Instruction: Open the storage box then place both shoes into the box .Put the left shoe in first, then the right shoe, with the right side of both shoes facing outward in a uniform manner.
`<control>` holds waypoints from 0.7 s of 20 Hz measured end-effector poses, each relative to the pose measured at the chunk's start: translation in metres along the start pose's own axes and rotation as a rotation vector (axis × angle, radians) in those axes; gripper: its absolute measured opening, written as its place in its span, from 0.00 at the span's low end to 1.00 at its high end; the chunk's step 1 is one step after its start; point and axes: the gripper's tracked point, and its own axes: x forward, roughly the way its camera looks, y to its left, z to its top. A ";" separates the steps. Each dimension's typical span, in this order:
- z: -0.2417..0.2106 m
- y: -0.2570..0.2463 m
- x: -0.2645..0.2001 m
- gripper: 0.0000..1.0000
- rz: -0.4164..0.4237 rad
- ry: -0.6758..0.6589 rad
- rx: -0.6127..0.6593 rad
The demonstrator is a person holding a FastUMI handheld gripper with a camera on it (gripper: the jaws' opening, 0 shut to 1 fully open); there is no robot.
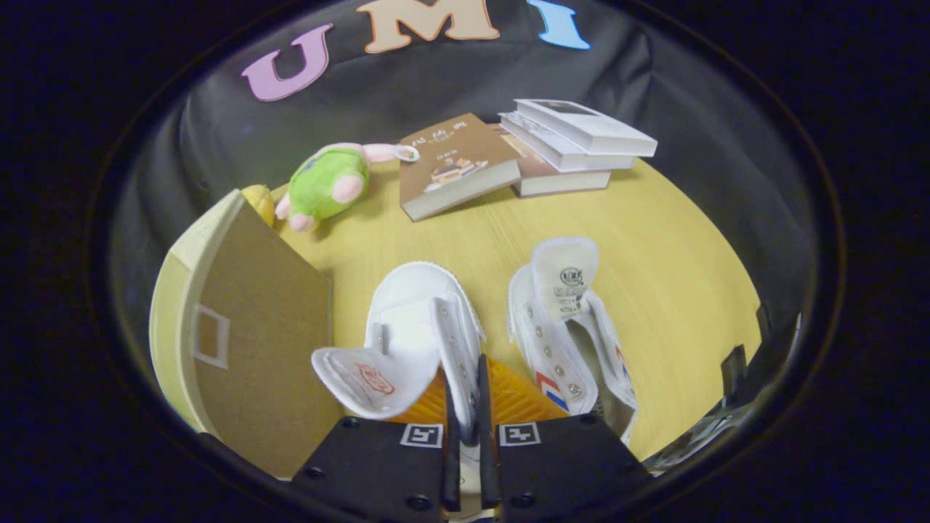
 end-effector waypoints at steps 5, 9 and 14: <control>0.063 0.034 -0.082 0.14 -0.010 -0.184 -0.057; 0.113 0.063 -0.151 0.14 -0.039 -0.351 -0.145; 0.137 0.130 -0.196 0.13 0.024 -0.434 -0.199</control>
